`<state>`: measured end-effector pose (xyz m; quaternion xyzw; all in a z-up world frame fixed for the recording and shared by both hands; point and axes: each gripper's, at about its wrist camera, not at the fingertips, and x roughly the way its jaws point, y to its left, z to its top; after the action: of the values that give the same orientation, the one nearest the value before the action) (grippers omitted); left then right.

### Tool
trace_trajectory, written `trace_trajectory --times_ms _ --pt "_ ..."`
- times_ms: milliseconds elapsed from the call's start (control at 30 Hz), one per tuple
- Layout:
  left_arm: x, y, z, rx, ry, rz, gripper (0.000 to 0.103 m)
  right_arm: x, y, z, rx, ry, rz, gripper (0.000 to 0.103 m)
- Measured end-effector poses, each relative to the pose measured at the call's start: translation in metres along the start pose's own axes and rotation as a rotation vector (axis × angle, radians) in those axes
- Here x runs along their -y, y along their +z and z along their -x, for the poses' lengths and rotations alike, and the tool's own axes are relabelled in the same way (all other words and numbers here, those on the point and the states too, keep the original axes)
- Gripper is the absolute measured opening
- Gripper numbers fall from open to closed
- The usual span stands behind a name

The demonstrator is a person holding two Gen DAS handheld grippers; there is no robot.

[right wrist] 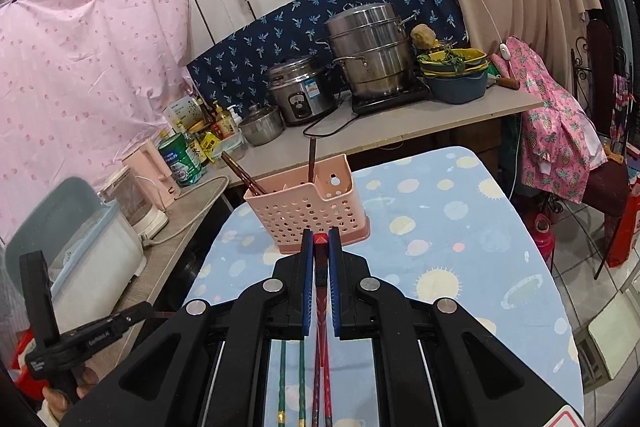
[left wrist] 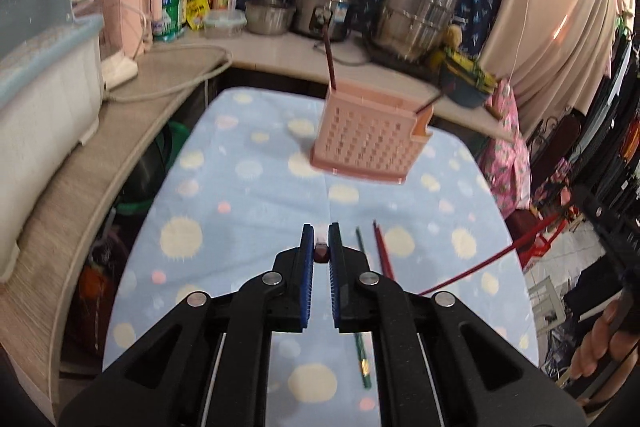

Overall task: Organize utensils
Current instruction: 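Lift both chopsticks and carry them over the pink basket, then lower the chopsticks into the basket and open both grippers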

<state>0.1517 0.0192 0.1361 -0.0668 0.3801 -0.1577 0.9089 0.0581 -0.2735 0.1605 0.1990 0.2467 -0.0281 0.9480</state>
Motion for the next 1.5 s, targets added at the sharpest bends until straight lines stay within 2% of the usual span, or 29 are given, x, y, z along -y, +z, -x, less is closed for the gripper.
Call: trace_trajectory --times_ms 300,567,733,1033,1300,1500 --pt "0.023 0.079 0.010 0.154 -0.002 -0.018 0.007 0.000 0.050 -0.015 0.069 0.051 -0.055 0.007" --pt "0.046 0.152 0.035 0.354 -0.045 -0.001 0.007 -0.012 0.111 -0.033 0.182 0.102 -0.083 0.007" --pt "0.055 0.186 0.028 0.461 -0.034 0.025 0.007 -0.016 0.142 -0.057 0.230 0.106 -0.094 0.007" --pt "0.048 0.212 -0.018 0.480 -0.018 0.074 0.007 -0.014 0.170 -0.105 0.241 0.068 -0.112 0.007" --pt "0.035 0.209 -0.062 0.413 0.016 0.094 0.007 -0.012 0.147 -0.150 0.147 0.035 -0.090 0.007" --pt "0.031 0.202 -0.087 0.352 0.030 0.097 0.007 -0.011 0.135 -0.168 0.102 0.013 -0.085 0.007"
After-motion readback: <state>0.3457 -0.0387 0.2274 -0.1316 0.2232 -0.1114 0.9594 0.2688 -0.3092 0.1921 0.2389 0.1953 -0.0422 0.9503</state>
